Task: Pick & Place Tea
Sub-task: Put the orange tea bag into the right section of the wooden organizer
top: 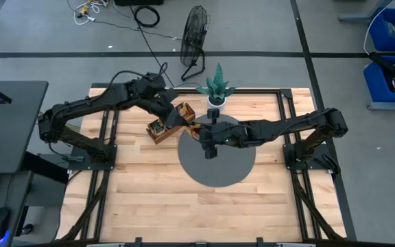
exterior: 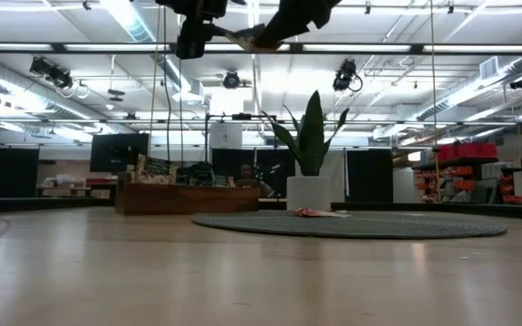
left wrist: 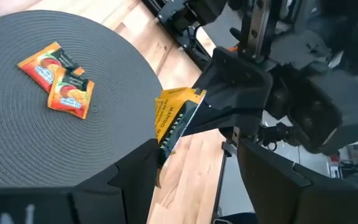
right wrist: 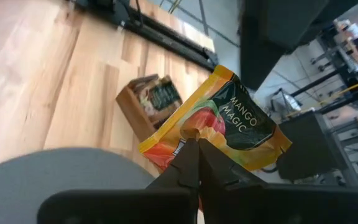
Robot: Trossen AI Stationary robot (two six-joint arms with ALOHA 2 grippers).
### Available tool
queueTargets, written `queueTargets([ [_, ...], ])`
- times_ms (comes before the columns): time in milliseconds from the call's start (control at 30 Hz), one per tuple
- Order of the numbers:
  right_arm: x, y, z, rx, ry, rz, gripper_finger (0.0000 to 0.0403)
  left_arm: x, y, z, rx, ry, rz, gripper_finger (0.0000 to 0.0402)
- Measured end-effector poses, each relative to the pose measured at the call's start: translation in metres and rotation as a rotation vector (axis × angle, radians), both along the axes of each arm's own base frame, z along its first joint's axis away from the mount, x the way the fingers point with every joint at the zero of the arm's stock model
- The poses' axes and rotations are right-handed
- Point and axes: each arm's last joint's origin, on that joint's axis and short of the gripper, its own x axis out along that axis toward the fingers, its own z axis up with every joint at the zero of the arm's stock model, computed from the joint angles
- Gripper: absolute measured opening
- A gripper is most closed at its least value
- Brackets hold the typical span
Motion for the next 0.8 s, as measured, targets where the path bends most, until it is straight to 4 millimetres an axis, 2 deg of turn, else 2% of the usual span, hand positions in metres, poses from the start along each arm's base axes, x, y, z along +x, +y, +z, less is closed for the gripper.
queueTargets([
  [633,0.0044,0.0022,0.0074,0.038,-0.089,0.043,0.0000,0.0014,-0.0037,-0.0005,0.066,0.000,-0.010,0.0224],
  [800,0.0045,0.0023,0.0078,0.039,-0.094,0.044,0.0000,0.0014,-0.0037,-0.0005,0.090,-0.005,-0.023,0.0194],
])
